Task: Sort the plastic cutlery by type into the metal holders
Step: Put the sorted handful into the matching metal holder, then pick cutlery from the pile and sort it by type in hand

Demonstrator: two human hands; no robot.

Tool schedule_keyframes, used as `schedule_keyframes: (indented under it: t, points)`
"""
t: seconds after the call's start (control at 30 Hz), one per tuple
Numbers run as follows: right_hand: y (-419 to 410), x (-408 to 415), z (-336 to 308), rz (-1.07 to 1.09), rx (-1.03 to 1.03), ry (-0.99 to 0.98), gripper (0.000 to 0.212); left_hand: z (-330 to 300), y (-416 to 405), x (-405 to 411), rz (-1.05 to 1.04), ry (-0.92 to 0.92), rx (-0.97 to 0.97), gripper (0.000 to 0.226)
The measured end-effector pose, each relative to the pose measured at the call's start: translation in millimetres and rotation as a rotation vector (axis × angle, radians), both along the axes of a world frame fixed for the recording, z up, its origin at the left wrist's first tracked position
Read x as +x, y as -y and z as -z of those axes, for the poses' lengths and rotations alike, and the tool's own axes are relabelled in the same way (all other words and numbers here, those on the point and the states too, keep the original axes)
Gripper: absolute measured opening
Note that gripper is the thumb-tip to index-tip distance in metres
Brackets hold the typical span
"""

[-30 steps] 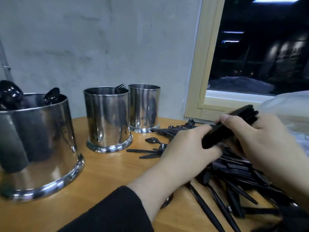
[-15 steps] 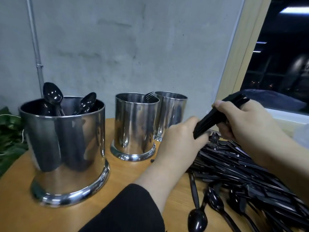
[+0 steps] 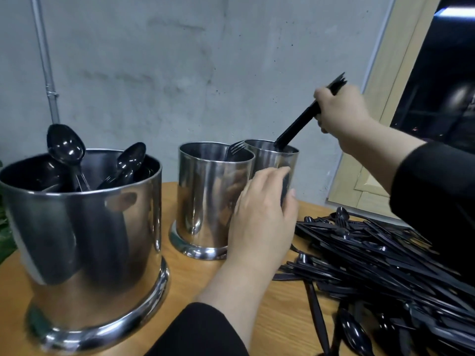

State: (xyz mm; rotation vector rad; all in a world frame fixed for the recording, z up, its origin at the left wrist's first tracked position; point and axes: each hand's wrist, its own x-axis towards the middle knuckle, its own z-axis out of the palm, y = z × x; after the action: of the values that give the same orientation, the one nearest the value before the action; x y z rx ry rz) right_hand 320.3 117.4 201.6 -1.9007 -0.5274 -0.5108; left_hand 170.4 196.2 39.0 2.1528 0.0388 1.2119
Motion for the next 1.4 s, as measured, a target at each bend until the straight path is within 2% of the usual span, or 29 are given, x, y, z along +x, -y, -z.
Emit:
schedule_keyframes:
  t: [0.17,0.27,0.4,0.6,0.7,0.77,0.87,0.97,1.03,1.27,1.4]
  points:
    - [-24.4,37.5,28.3,0.046,-0.178,-0.145,0.019,3.3,0.9,2.9,0.027,0.013,-0.002,0.034]
    - [-23.2,43.2,41.8,0.055,-0.319,-0.183,0.043,3.6,2.0,3.8,0.035,0.014,-0.001,0.032]
    - [-7.3,41.6,46.4,0.118,-0.376,-0.165,0.065,3.5,3.3,1.7,0.062,-0.024,-0.006,0.031]
    - [48.2,21.3,60.0,0.169,-0.327,-0.027,0.055,1.1,9.7,-4.1,0.122,-0.106,-0.016,0.03]
    - [85.4,-7.0,76.7,0.136,-0.44,0.004,0.043,2.3,14.5,-4.8,0.168,-0.2,0.01,0.028]
    - [112.7,-36.2,87.6,0.113,-0.587,0.026,0.033,4.6,18.6,-4.4,0.203,-0.311,0.065,0.028]
    - [150.6,-78.3,105.2,0.093,-0.733,0.008,0.033,11.0,25.5,-3.8,0.268,-0.52,0.182,0.037]
    - [187.0,-116.0,124.7,0.066,-0.776,-0.025,0.029,20.9,33.5,-3.6,0.336,-0.726,0.28,0.052]
    - [205.6,-139.4,136.4,0.04,-0.776,-0.027,0.028,26.0,36.9,-2.2,0.359,-0.794,0.318,0.055]
    - [222.8,-175.8,158.3,-0.067,-0.835,0.074,0.043,23.4,50.9,-7.3,0.347,-0.809,0.334,0.051]
    - [207.9,-189.8,164.0,-0.14,-0.865,0.144,0.048,20.2,58.7,-11.8,0.341,-0.725,0.336,0.044]
